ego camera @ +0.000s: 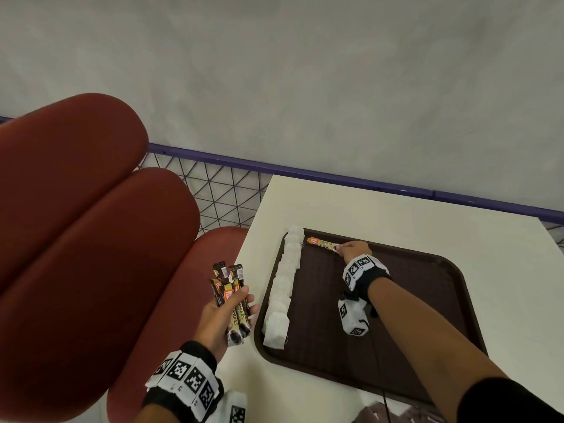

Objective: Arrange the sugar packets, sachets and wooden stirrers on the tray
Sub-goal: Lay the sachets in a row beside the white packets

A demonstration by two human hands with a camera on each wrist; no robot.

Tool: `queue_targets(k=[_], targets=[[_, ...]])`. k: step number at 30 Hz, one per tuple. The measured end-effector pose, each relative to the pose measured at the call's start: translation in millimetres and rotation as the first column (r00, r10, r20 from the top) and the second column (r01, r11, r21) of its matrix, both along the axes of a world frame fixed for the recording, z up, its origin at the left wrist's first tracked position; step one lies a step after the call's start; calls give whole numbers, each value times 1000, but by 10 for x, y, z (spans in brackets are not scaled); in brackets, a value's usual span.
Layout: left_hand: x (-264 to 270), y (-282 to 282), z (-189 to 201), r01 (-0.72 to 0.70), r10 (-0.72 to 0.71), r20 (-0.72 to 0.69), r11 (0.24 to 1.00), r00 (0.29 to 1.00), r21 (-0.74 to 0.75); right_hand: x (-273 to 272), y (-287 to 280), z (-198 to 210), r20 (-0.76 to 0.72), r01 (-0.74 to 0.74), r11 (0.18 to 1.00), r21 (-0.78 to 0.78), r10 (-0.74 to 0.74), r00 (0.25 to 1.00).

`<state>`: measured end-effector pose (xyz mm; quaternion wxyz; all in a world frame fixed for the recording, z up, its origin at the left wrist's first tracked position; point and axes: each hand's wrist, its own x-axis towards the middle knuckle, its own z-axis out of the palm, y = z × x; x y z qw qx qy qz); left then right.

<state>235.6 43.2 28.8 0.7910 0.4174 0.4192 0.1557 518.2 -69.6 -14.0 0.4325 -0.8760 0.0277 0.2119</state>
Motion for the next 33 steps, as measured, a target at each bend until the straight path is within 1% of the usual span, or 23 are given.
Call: queue_targets(k=[3,8,10,12,15,17,18,21,24,25,26,27,30,33], targets=[[15,-8,8,19,-19,12,1000,1000,1,-19,6,46,6,20,1000,-13,-20,1000],[66,-61,62,59,-59,57,998,997,-13,-81,-28,98,33,74,997,23,-75,997],[87,-93,87,83,-81,74,996,994,-33,-131,-49,132,68,92,994,66,-96,993],[105,-134,104,113,-108,85,992,991,-52,-188,-77,149,137,47,993,104,-61,989],[119,-183,117,133,-128,87,989,988,-59,-425,-103,251,219,-119,977,177,79,973],[129,-220,136,140,-133,95,988,987,-65,-650,-111,369,235,-273,936,222,220,947],[128,-239,147,136,-129,102,988,986,-67,-768,-117,430,223,-360,902,238,310,924],[119,-303,195,155,-148,118,986,982,-60,-1128,-143,606,161,-584,769,261,562,811],[95,-369,240,205,-200,114,978,973,-31,-1400,-165,663,123,-704,666,246,699,704],[88,-387,246,210,-206,105,977,973,-25,-1472,-171,669,120,-730,641,236,726,677],[80,-402,251,211,-207,97,977,973,-23,-1525,-178,663,123,-737,634,236,733,670],[72,-410,255,210,-206,96,977,974,-28,-1566,-186,654,128,-723,644,252,718,684],[40,-418,243,228,-223,88,972,971,-52,-1634,-225,647,153,-637,698,328,626,765],[12,-406,210,231,-228,46,971,972,-56,-1661,-257,678,161,-584,721,373,569,806]])
